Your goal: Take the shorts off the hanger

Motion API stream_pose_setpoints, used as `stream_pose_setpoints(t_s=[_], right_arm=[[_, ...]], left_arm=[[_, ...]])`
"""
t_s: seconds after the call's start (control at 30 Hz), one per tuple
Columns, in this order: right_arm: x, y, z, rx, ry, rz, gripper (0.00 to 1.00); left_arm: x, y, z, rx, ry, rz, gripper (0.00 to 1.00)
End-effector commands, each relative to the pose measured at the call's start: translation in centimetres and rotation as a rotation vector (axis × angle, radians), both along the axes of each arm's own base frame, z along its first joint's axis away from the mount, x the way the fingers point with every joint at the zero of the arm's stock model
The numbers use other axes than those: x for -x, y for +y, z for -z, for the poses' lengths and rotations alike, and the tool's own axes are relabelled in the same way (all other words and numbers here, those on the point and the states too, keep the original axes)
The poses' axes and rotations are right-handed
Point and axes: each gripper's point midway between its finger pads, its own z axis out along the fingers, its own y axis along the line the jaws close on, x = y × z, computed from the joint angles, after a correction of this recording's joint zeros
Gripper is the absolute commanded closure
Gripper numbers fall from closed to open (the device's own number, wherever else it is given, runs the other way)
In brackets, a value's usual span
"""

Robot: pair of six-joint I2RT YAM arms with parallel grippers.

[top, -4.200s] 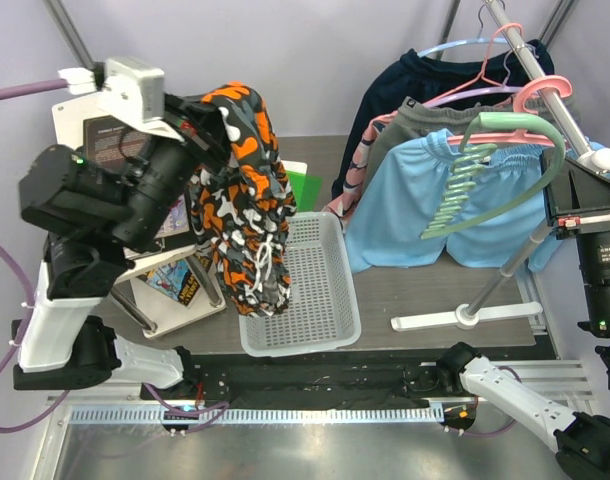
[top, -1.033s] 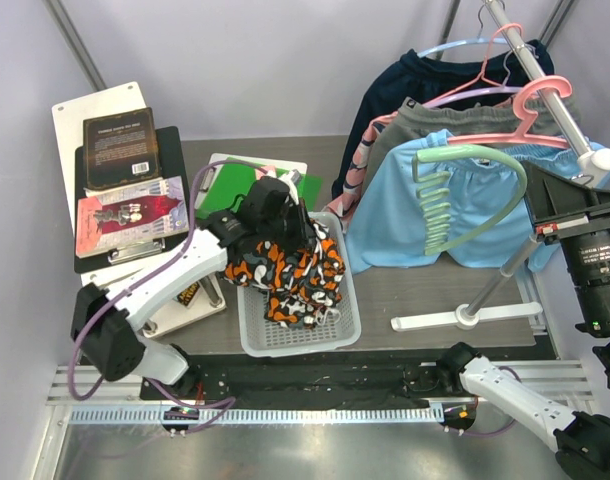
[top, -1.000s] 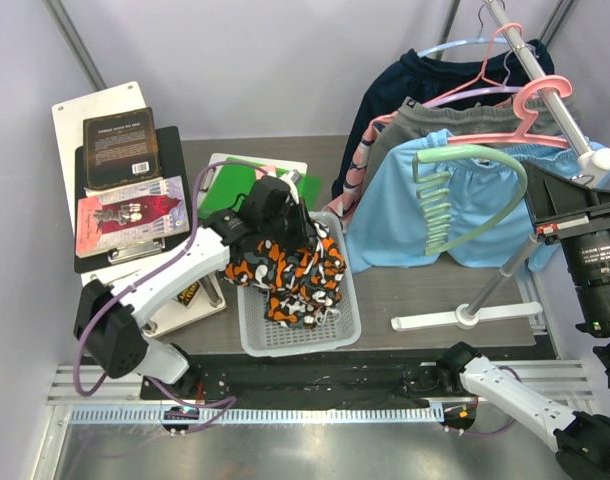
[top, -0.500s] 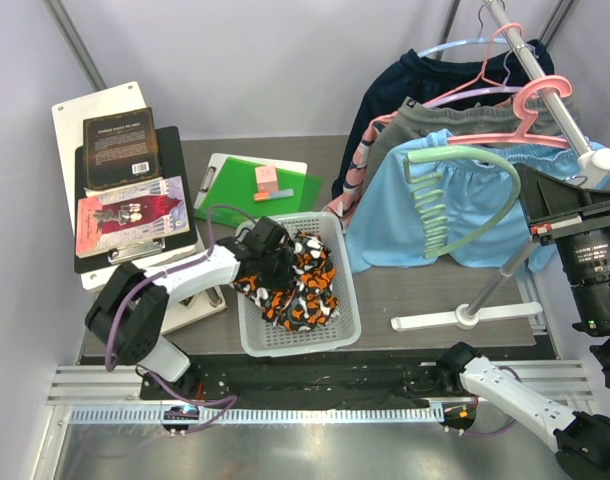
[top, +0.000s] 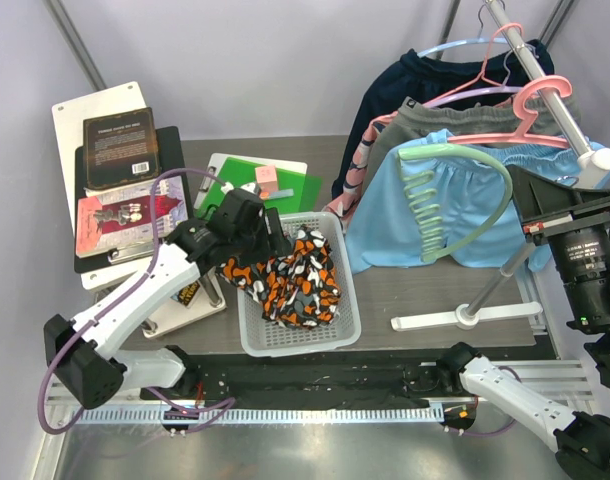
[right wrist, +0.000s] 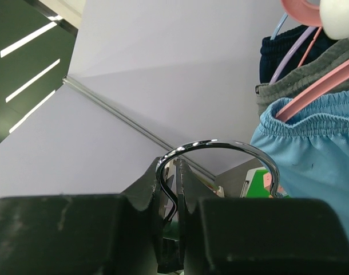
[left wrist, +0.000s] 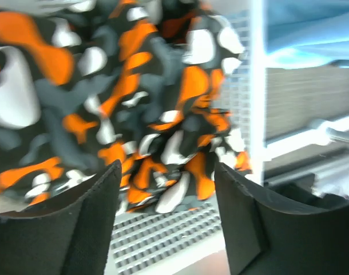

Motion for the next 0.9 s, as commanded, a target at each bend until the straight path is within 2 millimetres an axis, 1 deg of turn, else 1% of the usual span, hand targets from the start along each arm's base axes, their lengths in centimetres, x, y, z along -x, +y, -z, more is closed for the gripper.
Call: stream_pose_setpoints(t_s=[0.0,0.03,0.07,0.1,0.13,0.2,0.27,0.3,0.33,0.37,0.47,0.5,0.53,0.6,0.63,0.67,0.7,0.77,0.8,0.83,0.87], right_arm=[[0.1,-0.5,-1.9,-0.057,-0.049,0.018,0.99],[0.1,-0.5,-1.9,-0.054,-0.051,0.015,0.99],[0.2,-0.5,-2.2,-0.055,-0.056,0.015,0.99],[0.2,-0.5,-2.3,-0.052,-0.058,0.013,0.99],[0.2,-0.4,-2.2,-0.051,-0.057,0.012,0.99],[0.3,-0.5,-2.3,-0.056,-0.059,0.011,0.99],[0.3,-0.4,-2.3,-0.056,-0.058,0.007,0.99],[0.4,-0.4,-2.4,-0.056,-0.062,0.005,0.99],[0.5,-0.5,-2.5,-0.059,-0.064,0.004,0.99],[0.5,-0.5,-2.5,-0.060,-0.065,0.004,0.99],[0.7,-0.7,-2.6,-0.061,-0.068,0.010,0.99],[0.8,-0.8,-2.6,-0.063,-0.071,0.011,0.99],[0.8,-0.7,-2.6,-0.059,-0.072,0.007,0.99],[0.8,-0.7,-2.6,-0.059,-0.071,0.007,0.99],[0.8,-0.7,-2.5,-0.058,-0.068,0.007,0.99],[0.8,-0.7,-2.5,-0.059,-0.068,0.004,0.99],[0.8,-0.7,-2.5,-0.061,-0.068,0.004,0.99],[0.9,-0.6,-2.7,-0.061,-0.071,-0.003,0.99],[0.9,-0.6,-2.7,-0.061,-0.071,-0.001,0.99],[0.9,-0.6,-2.7,-0.059,-0.072,-0.001,0.99],[0.9,-0.7,-2.6,-0.061,-0.068,0.003,0.99]], left_arm=[[-0.2,4.3,1.5,-0.173,0.018,-0.091,0.36],[-0.1,5.2,2.1,-0.206,0.043,-0.105,0.35],[-0.4,5.7,2.3,-0.223,0.044,-0.116,0.32],[-0.7,6.4,3.1,-0.245,0.051,-0.120,0.30],[-1.0,6.3,3.6,-0.248,0.053,-0.116,0.31],[-1.4,5.7,4.6,-0.233,0.050,-0.098,0.35],[-1.6,5.2,6.3,-0.237,0.080,-0.088,0.42],[-1.6,5.0,6.8,-0.237,0.091,-0.078,0.45],[-1.6,4.8,7.3,-0.237,0.102,-0.067,0.50],[-1.6,4.4,8.4,-0.242,0.125,-0.044,0.53],[-1.9,4.3,10.3,-0.281,0.160,-0.034,0.60],[-2.0,4.2,10.5,-0.289,0.162,-0.026,0.64],[-2.2,4.4,10.8,-0.316,0.155,-0.024,0.70],[-2.0,3.7,10.8,-0.379,0.111,0.021,0.72],[-2.3,4.1,10.6,-0.436,0.072,0.012,0.73],[-2.1,3.3,10.0,-0.457,0.040,0.035,0.73],[-2.0,3.6,9.3,-0.480,0.020,0.026,0.71],[-1.8,4.3,7.7,-0.521,-0.031,-0.004,0.69],[-1.4,4.0,6.9,-0.525,-0.067,0.009,0.70],[-1.5,4.5,5.2,-0.535,-0.131,-0.009,0.70],[-1.2,4.1,4.3,-0.536,-0.168,0.000,0.69]])
